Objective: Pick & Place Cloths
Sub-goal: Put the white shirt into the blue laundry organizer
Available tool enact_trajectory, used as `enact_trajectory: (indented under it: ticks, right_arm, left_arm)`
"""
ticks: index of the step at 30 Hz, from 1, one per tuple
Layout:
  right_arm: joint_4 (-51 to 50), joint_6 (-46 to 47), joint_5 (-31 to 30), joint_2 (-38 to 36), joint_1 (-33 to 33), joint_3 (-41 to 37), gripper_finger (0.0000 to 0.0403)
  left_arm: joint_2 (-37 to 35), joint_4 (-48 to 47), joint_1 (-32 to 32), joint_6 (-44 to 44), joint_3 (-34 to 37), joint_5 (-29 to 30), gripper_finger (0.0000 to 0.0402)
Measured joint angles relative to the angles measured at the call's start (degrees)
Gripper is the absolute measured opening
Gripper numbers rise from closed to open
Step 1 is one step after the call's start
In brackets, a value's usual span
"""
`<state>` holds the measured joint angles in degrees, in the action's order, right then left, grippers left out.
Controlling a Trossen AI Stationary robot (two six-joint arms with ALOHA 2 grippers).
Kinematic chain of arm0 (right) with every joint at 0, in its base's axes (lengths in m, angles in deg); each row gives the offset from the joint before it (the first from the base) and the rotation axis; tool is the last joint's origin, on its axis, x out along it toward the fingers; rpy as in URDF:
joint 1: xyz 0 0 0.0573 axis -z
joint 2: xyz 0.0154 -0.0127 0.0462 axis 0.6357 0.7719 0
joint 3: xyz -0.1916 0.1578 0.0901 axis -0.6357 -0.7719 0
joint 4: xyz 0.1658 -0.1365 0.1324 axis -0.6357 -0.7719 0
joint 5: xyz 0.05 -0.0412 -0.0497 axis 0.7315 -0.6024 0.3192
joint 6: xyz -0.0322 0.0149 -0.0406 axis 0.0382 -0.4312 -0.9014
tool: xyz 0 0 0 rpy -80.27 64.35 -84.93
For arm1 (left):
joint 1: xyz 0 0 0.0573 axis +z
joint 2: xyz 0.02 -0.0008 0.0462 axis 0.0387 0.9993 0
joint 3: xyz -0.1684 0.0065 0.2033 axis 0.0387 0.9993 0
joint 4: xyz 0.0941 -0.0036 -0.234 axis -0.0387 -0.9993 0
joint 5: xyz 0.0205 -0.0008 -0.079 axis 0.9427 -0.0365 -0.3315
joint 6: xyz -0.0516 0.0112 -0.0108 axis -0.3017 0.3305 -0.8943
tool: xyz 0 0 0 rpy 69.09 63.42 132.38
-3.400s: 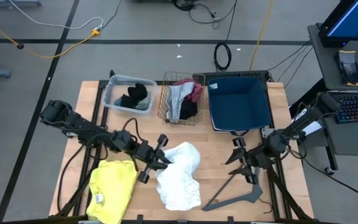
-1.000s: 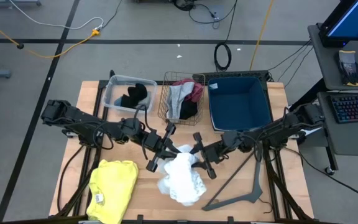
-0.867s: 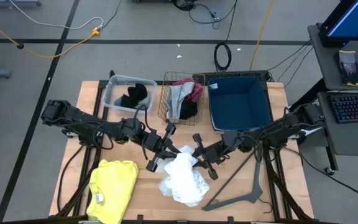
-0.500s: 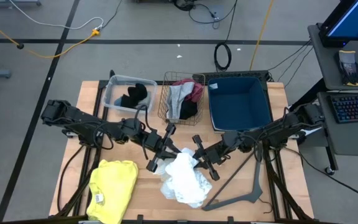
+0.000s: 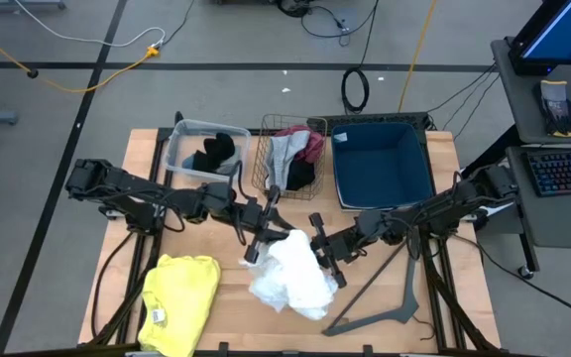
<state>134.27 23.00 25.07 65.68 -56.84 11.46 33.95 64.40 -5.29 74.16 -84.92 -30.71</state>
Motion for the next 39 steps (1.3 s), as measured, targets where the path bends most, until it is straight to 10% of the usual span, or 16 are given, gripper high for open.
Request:
enact_trajectory:
  ticks: [19,39]
  right_arm:
    - [-7.0,-1.0,-3.1,-8.0,0.0,0.0,0.0025]
    - [-12.0,-10.3,-20.3,-19.4,-0.3,0.0,0.0025]
  left_arm:
    - [-12.5,-25.4,-0.3,-4.2,0.0,5.3,0.0238]
    - [-21.6,-52.7,-0.9,-9.2,0.1,8.3,0.0253]
